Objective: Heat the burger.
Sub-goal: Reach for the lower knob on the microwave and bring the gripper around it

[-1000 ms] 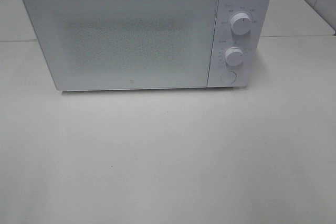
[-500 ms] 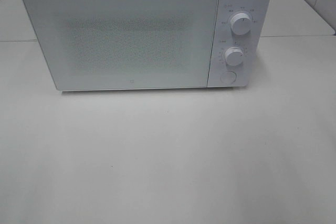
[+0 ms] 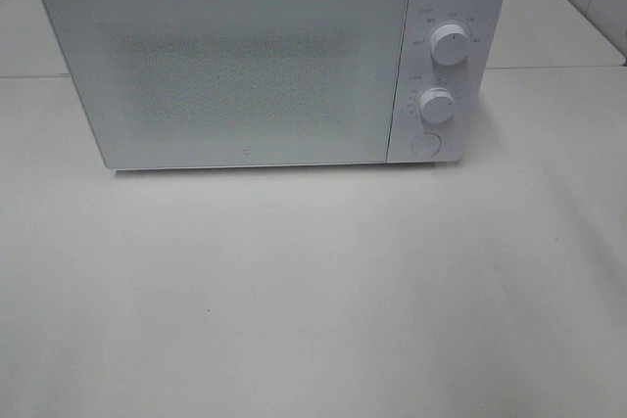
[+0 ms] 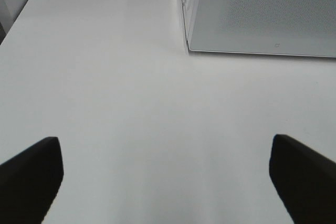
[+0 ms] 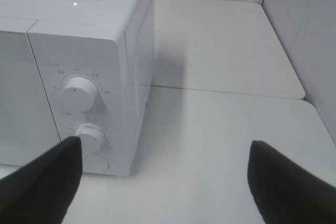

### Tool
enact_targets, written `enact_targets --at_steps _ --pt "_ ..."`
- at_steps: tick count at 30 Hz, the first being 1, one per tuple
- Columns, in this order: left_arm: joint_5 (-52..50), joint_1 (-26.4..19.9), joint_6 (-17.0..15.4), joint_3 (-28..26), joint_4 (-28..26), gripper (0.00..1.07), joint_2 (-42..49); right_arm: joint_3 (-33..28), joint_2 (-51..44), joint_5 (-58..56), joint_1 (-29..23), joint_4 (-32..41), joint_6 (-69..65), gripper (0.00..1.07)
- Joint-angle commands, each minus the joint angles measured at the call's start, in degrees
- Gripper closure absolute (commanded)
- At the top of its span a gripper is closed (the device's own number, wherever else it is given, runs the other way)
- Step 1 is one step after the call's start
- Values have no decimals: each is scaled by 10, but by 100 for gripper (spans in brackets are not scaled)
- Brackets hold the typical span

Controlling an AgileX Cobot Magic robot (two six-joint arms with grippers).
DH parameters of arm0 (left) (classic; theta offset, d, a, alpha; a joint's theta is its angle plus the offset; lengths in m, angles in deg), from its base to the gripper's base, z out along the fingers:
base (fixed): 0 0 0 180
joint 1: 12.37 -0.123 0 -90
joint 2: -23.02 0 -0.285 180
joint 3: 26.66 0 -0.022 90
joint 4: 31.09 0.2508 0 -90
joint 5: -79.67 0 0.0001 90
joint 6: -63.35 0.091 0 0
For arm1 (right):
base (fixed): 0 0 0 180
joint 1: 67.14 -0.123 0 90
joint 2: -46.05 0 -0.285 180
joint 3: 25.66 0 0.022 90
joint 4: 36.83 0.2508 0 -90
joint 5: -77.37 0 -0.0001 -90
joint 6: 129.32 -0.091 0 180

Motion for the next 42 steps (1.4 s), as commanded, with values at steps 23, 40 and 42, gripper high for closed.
enact_targets --at_steps 23,40,42 --pt "-11 -2 0 0 -2 6 7 -70 258 404 -59 279 268 28" --pt "-11 -2 0 0 -2 6 7 -80 425 698 -318 591 362 24" --pt "-11 -2 0 0 -2 6 7 -80 446 711 -337 600 341 22"
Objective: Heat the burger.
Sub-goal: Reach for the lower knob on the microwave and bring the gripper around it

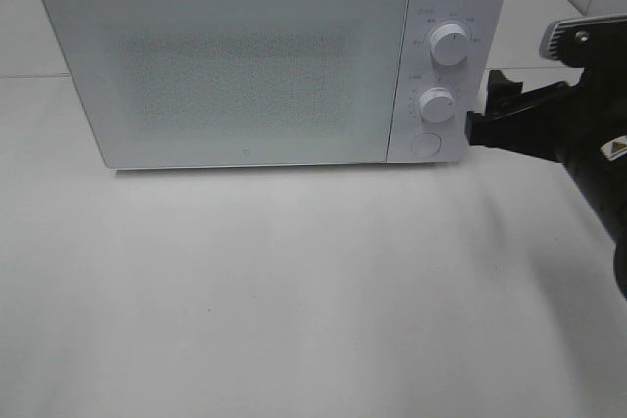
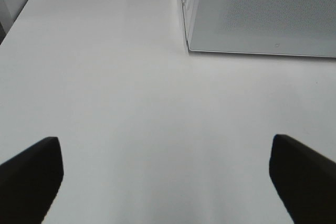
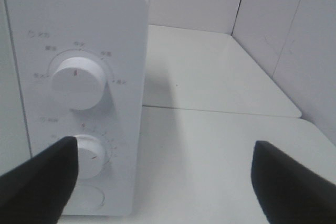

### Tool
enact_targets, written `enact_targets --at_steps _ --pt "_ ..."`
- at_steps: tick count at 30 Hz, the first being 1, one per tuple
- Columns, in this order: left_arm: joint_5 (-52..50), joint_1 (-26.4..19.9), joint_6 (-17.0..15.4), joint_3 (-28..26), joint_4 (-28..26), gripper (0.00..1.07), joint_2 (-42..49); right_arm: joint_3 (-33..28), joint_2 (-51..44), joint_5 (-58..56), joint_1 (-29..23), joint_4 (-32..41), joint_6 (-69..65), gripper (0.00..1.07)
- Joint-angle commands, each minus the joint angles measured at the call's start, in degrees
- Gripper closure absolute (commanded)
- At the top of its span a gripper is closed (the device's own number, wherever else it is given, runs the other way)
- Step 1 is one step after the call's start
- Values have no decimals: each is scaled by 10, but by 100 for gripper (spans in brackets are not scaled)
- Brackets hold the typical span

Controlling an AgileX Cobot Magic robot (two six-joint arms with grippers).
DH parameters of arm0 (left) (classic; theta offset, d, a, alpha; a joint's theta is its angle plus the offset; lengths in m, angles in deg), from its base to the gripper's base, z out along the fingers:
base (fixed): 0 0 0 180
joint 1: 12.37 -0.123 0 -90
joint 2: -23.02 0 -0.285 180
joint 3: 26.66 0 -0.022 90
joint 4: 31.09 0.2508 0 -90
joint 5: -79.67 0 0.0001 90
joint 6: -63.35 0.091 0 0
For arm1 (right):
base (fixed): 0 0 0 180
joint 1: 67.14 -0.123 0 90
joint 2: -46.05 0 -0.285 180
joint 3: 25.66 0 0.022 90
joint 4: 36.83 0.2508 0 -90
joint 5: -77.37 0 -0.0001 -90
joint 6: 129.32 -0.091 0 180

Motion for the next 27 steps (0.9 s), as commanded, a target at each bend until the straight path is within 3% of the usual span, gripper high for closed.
enact_targets --at_steps 1,19,27 --pt "-11 -2 0 0 -2 6 7 1 33 33 -32 16 -38 22" --pt "-11 -2 0 0 -2 6 7 117 167 36 -42 18 -95 22" --pt "-11 -2 0 0 -2 6 7 156 207 22 -1 -31 -110 23"
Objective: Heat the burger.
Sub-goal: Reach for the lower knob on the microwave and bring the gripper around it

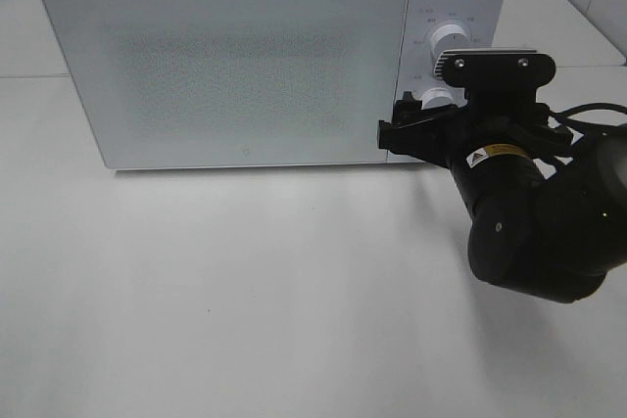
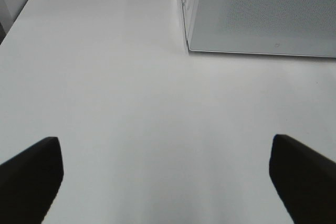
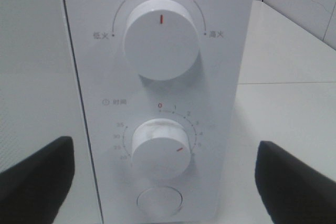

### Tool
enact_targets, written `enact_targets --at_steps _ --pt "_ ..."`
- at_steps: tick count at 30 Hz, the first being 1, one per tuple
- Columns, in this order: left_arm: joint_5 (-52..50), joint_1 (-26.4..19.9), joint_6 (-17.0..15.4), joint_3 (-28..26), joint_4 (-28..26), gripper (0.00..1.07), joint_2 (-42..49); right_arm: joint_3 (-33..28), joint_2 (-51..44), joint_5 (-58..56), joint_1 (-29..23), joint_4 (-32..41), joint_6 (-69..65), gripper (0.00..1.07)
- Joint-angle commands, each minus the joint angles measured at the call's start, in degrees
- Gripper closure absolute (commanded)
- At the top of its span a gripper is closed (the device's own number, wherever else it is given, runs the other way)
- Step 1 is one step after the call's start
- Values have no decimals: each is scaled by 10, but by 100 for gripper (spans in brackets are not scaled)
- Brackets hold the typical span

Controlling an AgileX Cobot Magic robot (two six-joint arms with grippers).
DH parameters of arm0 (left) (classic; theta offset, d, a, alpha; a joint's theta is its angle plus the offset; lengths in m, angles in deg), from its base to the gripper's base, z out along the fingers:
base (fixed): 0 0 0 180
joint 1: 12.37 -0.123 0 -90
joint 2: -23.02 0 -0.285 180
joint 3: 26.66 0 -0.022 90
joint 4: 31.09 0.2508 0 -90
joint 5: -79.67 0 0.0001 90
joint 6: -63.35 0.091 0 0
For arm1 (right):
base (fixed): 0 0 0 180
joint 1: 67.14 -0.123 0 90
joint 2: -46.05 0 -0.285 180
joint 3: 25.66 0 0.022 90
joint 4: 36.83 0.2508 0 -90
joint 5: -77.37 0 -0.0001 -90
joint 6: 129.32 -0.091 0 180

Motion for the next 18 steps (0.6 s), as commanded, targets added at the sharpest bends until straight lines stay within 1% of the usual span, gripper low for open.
enact_targets --at_steps 1,2,11,13,18 --pt "-11 -2 0 0 -2 6 7 18 13 2 18 -35 -4 23" --pt "-11 -2 0 0 -2 6 7 27 23 -3 24 -49 -4 24" --pt "-11 -2 0 0 -2 6 7 64 68 -5 25 -60 -3 25" --pt "-11 -2 0 0 -2 6 7 77 82 -10 37 -64 -4 26" --pt "-11 -2 0 0 -2 6 7 84 88 -8 45 -68 -4 27"
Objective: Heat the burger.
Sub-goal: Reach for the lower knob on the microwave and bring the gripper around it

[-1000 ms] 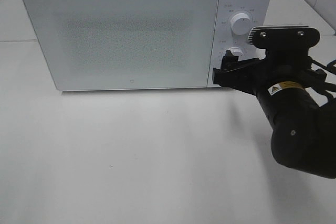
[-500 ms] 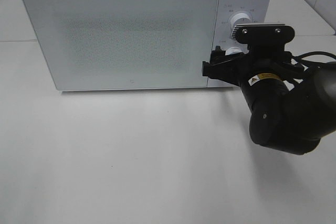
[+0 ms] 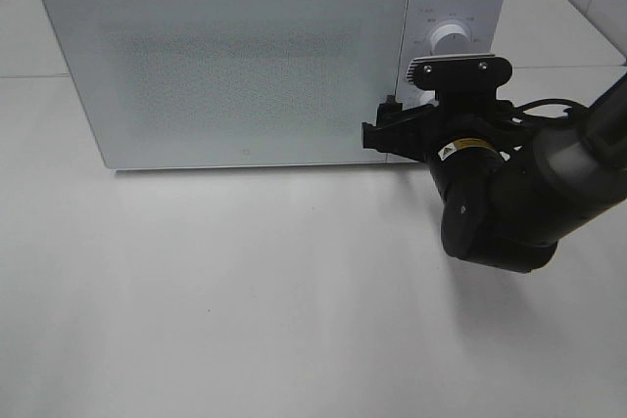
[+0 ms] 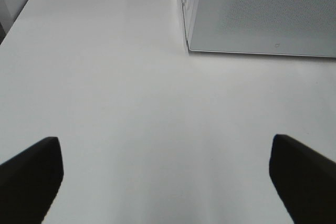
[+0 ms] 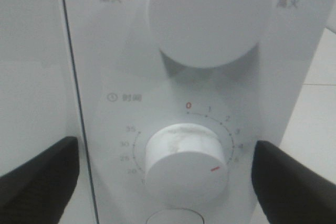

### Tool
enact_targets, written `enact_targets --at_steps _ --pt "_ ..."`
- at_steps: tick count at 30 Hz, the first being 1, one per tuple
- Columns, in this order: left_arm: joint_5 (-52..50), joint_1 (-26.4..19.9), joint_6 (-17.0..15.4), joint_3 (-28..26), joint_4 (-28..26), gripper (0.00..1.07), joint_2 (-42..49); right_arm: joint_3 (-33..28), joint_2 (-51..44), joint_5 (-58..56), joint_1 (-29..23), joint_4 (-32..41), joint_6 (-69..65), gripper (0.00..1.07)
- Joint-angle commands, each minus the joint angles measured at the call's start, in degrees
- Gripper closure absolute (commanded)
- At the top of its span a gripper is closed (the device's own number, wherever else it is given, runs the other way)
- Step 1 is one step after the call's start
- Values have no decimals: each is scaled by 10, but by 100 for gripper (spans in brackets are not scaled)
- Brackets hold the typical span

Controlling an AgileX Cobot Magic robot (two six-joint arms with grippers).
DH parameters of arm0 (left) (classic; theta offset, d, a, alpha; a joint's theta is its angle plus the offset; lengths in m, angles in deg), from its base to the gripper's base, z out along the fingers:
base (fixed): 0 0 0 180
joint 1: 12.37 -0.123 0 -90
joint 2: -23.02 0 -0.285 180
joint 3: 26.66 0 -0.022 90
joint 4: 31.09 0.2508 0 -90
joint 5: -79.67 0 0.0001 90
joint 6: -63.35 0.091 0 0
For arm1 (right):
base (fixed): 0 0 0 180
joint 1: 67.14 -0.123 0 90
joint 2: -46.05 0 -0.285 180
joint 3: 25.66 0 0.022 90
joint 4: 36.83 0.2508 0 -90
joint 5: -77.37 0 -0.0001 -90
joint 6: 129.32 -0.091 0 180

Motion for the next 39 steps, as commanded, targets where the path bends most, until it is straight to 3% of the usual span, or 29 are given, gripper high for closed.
enact_targets --at_steps 1,12,14,15,17,20,21,24,34,36,38,39 --pt "-11 -2 0 0 -2 6 7 7 2 9 5 -9 -2 27" --pt "-11 -2 0 0 -2 6 7 7 2 12 5 -10 1 34" --pt "-11 -2 0 0 -2 6 7 7 2 16 5 -9 5 46" --pt "-11 -2 0 0 -2 6 7 7 2 16 5 -9 5 46" --pt "-11 -2 0 0 -2 6 7 7 2 23 5 -9 5 74" --pt "-11 -2 0 0 -2 6 7 7 2 23 5 -9 5 81" --pt "-11 -2 0 0 -2 6 7 7 2 23 5 -9 5 97" --pt "-11 -2 0 0 -2 6 7 6 2 23 5 -10 4 107" --pt "-11 -2 0 0 -2 6 7 6 2 29 5 -10 -104 107" --pt "-11 -2 0 0 -2 6 7 6 2 52 5 -39 -269 107" --pt "-11 -2 0 0 -2 6 7 6 2 59 5 -50 -325 107" --pt "-11 -2 0 0 -2 6 7 6 2 79 5 -69 -450 107"
